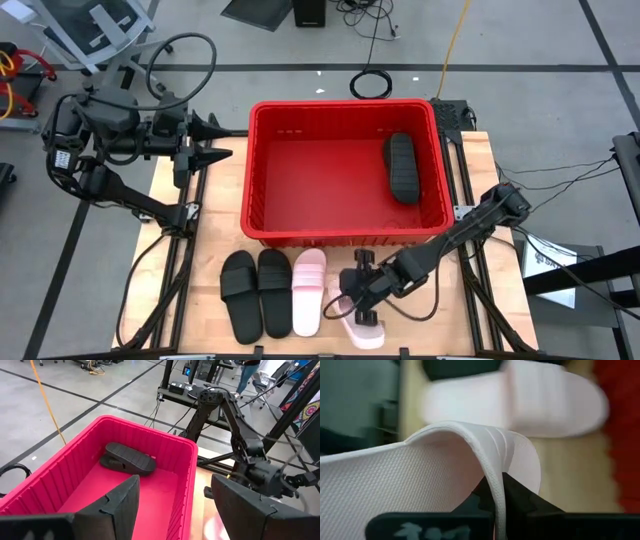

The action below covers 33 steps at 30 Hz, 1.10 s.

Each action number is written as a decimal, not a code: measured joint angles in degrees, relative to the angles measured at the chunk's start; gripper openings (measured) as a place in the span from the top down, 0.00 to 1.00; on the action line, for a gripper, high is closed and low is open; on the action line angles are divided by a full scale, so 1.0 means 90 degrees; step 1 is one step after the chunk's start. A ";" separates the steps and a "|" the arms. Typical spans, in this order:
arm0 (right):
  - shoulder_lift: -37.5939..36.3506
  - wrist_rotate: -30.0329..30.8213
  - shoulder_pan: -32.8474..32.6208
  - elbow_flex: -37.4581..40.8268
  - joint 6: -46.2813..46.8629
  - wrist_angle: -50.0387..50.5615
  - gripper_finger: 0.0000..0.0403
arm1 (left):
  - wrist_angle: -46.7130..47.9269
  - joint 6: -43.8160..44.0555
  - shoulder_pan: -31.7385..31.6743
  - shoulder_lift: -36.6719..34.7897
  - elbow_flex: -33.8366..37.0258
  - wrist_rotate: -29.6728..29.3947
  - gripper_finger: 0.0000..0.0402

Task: Pick and place slides into bin
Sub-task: Put the pink slide into the red container

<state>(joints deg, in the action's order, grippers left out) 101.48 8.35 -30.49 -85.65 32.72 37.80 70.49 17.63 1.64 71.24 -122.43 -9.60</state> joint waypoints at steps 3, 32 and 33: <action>-0.0257 -0.0590 0.0090 0.0002 0.0172 -0.0558 0.99 | -0.0035 -0.0073 0.0001 0.0000 0.0000 -0.0115 0.40; -0.1968 -0.0005 0.0772 -0.0137 -0.7086 -1.0486 0.99 | -0.0047 0.0074 0.0001 0.0000 0.0000 -0.0166 0.40; -0.2013 0.0541 0.0785 -0.0173 -0.7530 -1.0480 0.99 | -0.0048 0.0087 -0.0001 0.0000 0.0002 -0.0166 0.40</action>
<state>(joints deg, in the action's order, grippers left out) 83.36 13.22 -23.43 -87.20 -35.05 -56.52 70.06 18.41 1.63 71.24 -122.41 -11.10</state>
